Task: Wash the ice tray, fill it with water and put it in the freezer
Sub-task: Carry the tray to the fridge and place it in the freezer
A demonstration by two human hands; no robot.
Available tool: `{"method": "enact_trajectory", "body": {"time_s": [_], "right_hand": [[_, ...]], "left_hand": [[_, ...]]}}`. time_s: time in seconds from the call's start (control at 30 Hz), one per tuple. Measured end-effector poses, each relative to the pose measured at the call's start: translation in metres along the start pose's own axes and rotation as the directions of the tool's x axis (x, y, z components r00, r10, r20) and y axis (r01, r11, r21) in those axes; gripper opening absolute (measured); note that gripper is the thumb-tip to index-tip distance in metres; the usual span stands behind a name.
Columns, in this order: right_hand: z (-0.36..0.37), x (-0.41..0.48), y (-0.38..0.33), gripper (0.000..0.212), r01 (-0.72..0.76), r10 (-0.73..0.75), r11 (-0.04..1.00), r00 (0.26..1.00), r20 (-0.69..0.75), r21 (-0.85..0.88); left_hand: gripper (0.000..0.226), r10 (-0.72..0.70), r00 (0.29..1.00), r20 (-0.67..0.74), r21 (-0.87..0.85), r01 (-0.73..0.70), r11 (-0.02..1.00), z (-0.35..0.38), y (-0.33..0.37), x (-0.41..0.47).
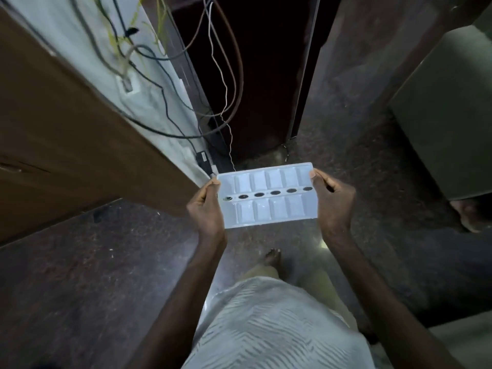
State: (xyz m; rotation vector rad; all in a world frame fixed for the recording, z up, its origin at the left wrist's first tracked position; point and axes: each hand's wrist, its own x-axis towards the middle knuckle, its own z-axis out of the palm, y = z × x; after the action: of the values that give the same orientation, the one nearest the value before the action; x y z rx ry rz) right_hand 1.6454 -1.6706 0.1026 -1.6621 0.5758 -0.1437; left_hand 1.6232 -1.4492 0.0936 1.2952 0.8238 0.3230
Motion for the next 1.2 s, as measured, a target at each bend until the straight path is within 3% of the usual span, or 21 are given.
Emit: {"method": "enact_trajectory", "body": {"time_s": [0.07, 0.37, 0.63, 0.93, 1.2], "right_hand": [[-0.007, 0.026, -0.004, 0.025, -0.01, 0.01, 1.0, 1.0, 0.004, -0.019], [-0.044, 0.157, -0.03, 0.025, 0.036, -0.032, 0.998, 0.996, 0.083, -0.048], [-0.087, 0.279, -0.051, 0.024, 0.066, -0.055, 0.996, 0.983, 0.174, -0.054], [-0.123, 0.388, -0.081, 0.023, 0.128, -0.112, 0.99, 0.966, 0.232, -0.054], [-0.11, 0.5, -0.102, 0.022, 0.121, -0.103, 0.99, 0.971, 0.214, -0.072]], "left_hand": [[0.015, -0.007, 1.0, -0.028, -0.008, 0.007, 1.0, 0.029, 0.003, 0.001], [0.03, -0.006, 0.996, -0.092, -0.021, 0.004, 1.0, 0.156, -0.007, 0.008], [0.018, -0.065, 0.97, -0.236, -0.094, 0.044, 0.995, 0.278, -0.019, -0.01], [0.015, -0.061, 0.971, -0.232, -0.09, 0.041, 0.995, 0.394, -0.009, -0.016], [0.019, -0.061, 0.976, -0.211, -0.056, 0.05, 0.997, 0.495, 0.001, 0.038]]}}
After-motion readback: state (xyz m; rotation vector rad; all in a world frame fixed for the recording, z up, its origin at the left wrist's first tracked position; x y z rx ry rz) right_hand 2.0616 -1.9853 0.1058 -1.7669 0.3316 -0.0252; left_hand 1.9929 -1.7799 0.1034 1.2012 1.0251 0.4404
